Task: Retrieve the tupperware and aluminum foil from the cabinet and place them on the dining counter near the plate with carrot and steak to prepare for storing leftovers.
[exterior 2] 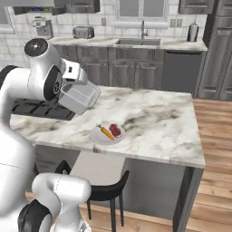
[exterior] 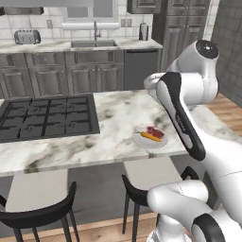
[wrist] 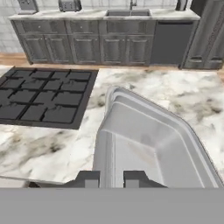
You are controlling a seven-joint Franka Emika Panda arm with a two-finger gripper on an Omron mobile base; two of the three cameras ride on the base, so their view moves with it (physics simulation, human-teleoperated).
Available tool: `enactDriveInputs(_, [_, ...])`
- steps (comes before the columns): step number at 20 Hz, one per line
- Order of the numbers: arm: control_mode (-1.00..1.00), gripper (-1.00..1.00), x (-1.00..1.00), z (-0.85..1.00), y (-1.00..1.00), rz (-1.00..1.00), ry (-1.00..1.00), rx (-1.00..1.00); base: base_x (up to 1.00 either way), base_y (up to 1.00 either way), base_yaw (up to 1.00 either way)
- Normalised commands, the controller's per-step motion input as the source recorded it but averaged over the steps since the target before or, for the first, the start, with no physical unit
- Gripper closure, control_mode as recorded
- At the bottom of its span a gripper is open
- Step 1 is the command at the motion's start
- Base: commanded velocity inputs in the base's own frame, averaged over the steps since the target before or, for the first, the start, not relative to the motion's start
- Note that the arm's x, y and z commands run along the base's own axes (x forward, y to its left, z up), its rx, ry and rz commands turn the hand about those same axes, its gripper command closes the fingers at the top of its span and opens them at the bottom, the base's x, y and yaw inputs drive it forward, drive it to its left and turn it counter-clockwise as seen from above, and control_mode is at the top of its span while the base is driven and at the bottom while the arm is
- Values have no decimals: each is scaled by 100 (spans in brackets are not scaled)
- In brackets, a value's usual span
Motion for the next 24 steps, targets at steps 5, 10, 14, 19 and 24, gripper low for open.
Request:
enactDriveInputs(5, [-100,100,60,-84,49,36,0,-4,0,0,0])
enactDriveInputs(10, [-100,100,30,-75,49,7,-7,-16,0,0,0])
enactDriveInputs(14, [-100,100,7,-60,39,0,-8,-20,0,0,0])
enactDriveInputs(19, [-100,100,7,-50,39,-2,-1,-9,0,0,0])
enactDriveInputs(24, [-100,100,34,-21,29,-4,1,0,0,0,0])
